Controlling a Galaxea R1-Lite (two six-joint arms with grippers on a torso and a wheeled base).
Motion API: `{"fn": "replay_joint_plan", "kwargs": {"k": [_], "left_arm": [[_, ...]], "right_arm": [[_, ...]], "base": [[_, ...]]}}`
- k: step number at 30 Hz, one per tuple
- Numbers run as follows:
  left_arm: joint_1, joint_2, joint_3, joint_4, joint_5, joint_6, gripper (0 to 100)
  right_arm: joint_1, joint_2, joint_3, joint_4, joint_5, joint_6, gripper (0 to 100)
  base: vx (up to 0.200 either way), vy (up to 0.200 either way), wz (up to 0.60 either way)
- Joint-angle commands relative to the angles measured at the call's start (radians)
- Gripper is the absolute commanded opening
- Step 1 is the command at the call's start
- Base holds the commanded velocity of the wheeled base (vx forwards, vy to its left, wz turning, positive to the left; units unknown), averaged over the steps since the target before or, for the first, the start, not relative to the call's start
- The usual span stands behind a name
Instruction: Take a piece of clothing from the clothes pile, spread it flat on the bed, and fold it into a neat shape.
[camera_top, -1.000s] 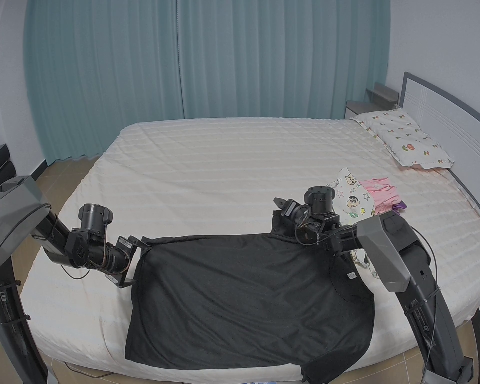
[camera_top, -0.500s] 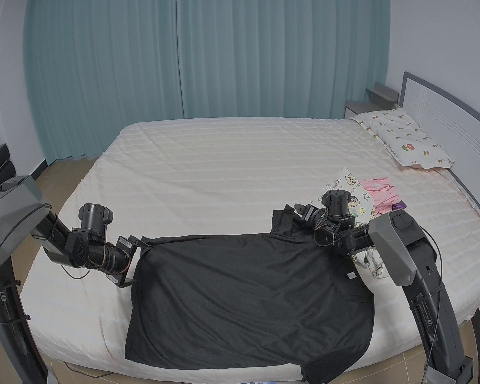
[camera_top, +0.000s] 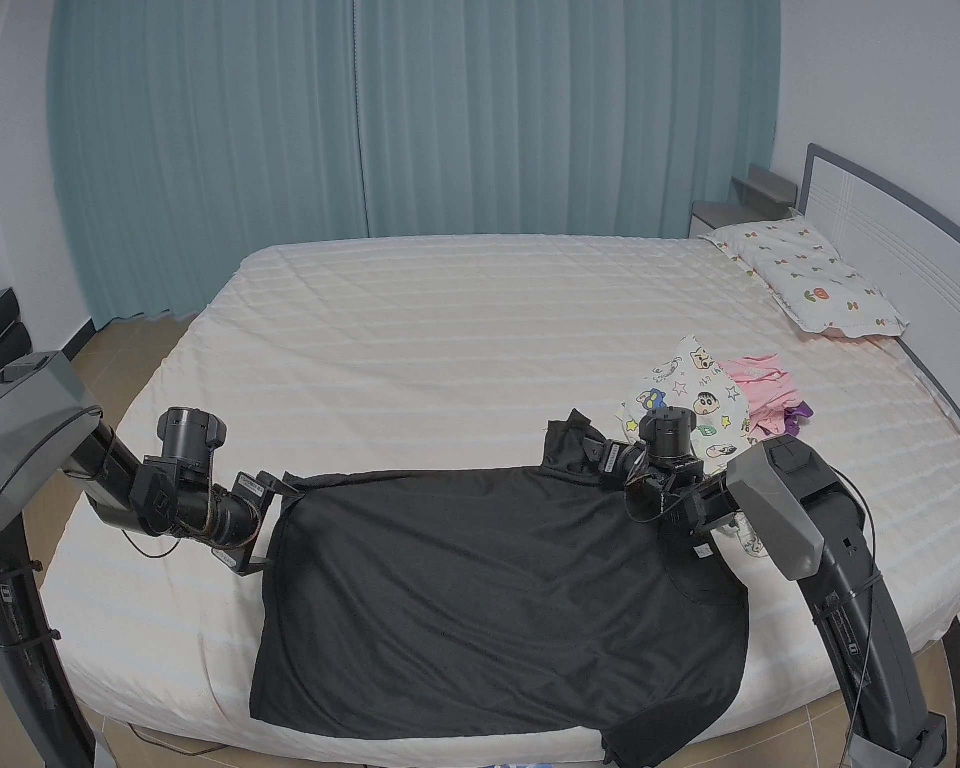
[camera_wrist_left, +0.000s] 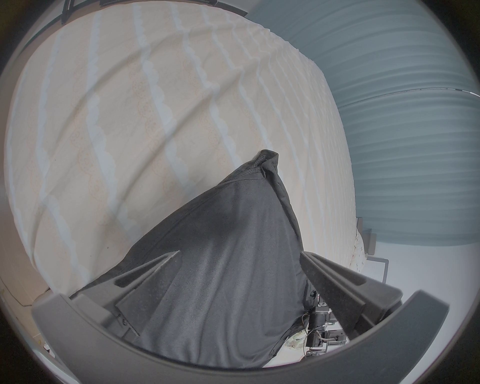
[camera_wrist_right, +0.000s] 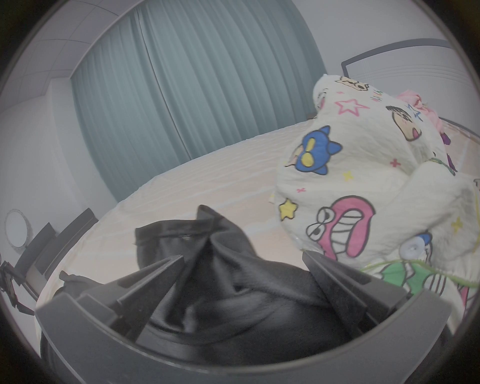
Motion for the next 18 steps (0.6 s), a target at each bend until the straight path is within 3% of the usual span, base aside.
{"fn": "replay_joint_plan", "kwargs": {"k": [1, 12, 18], "left_arm": [[0.000, 0.001, 0.000, 0.000, 0.000, 0.000, 100], [0.000, 0.001, 0.000, 0.000, 0.000, 0.000, 100], [0.000, -0.001, 0.003, 0.000, 0.000, 0.000, 100]], "right_arm": [[-0.002, 0.006, 0.002, 0.001, -0.001, -0.001, 0], [-0.003, -0.002, -0.024, -0.022, -0.003, 0.006, 0], [-0.020, -0.002, -0.081, -0.030, -0.043, 0.012, 0]], "base": [[0.000, 0.000, 0.00], [0.000, 0.000, 0.00], [0.000, 0.000, 0.00]]}}
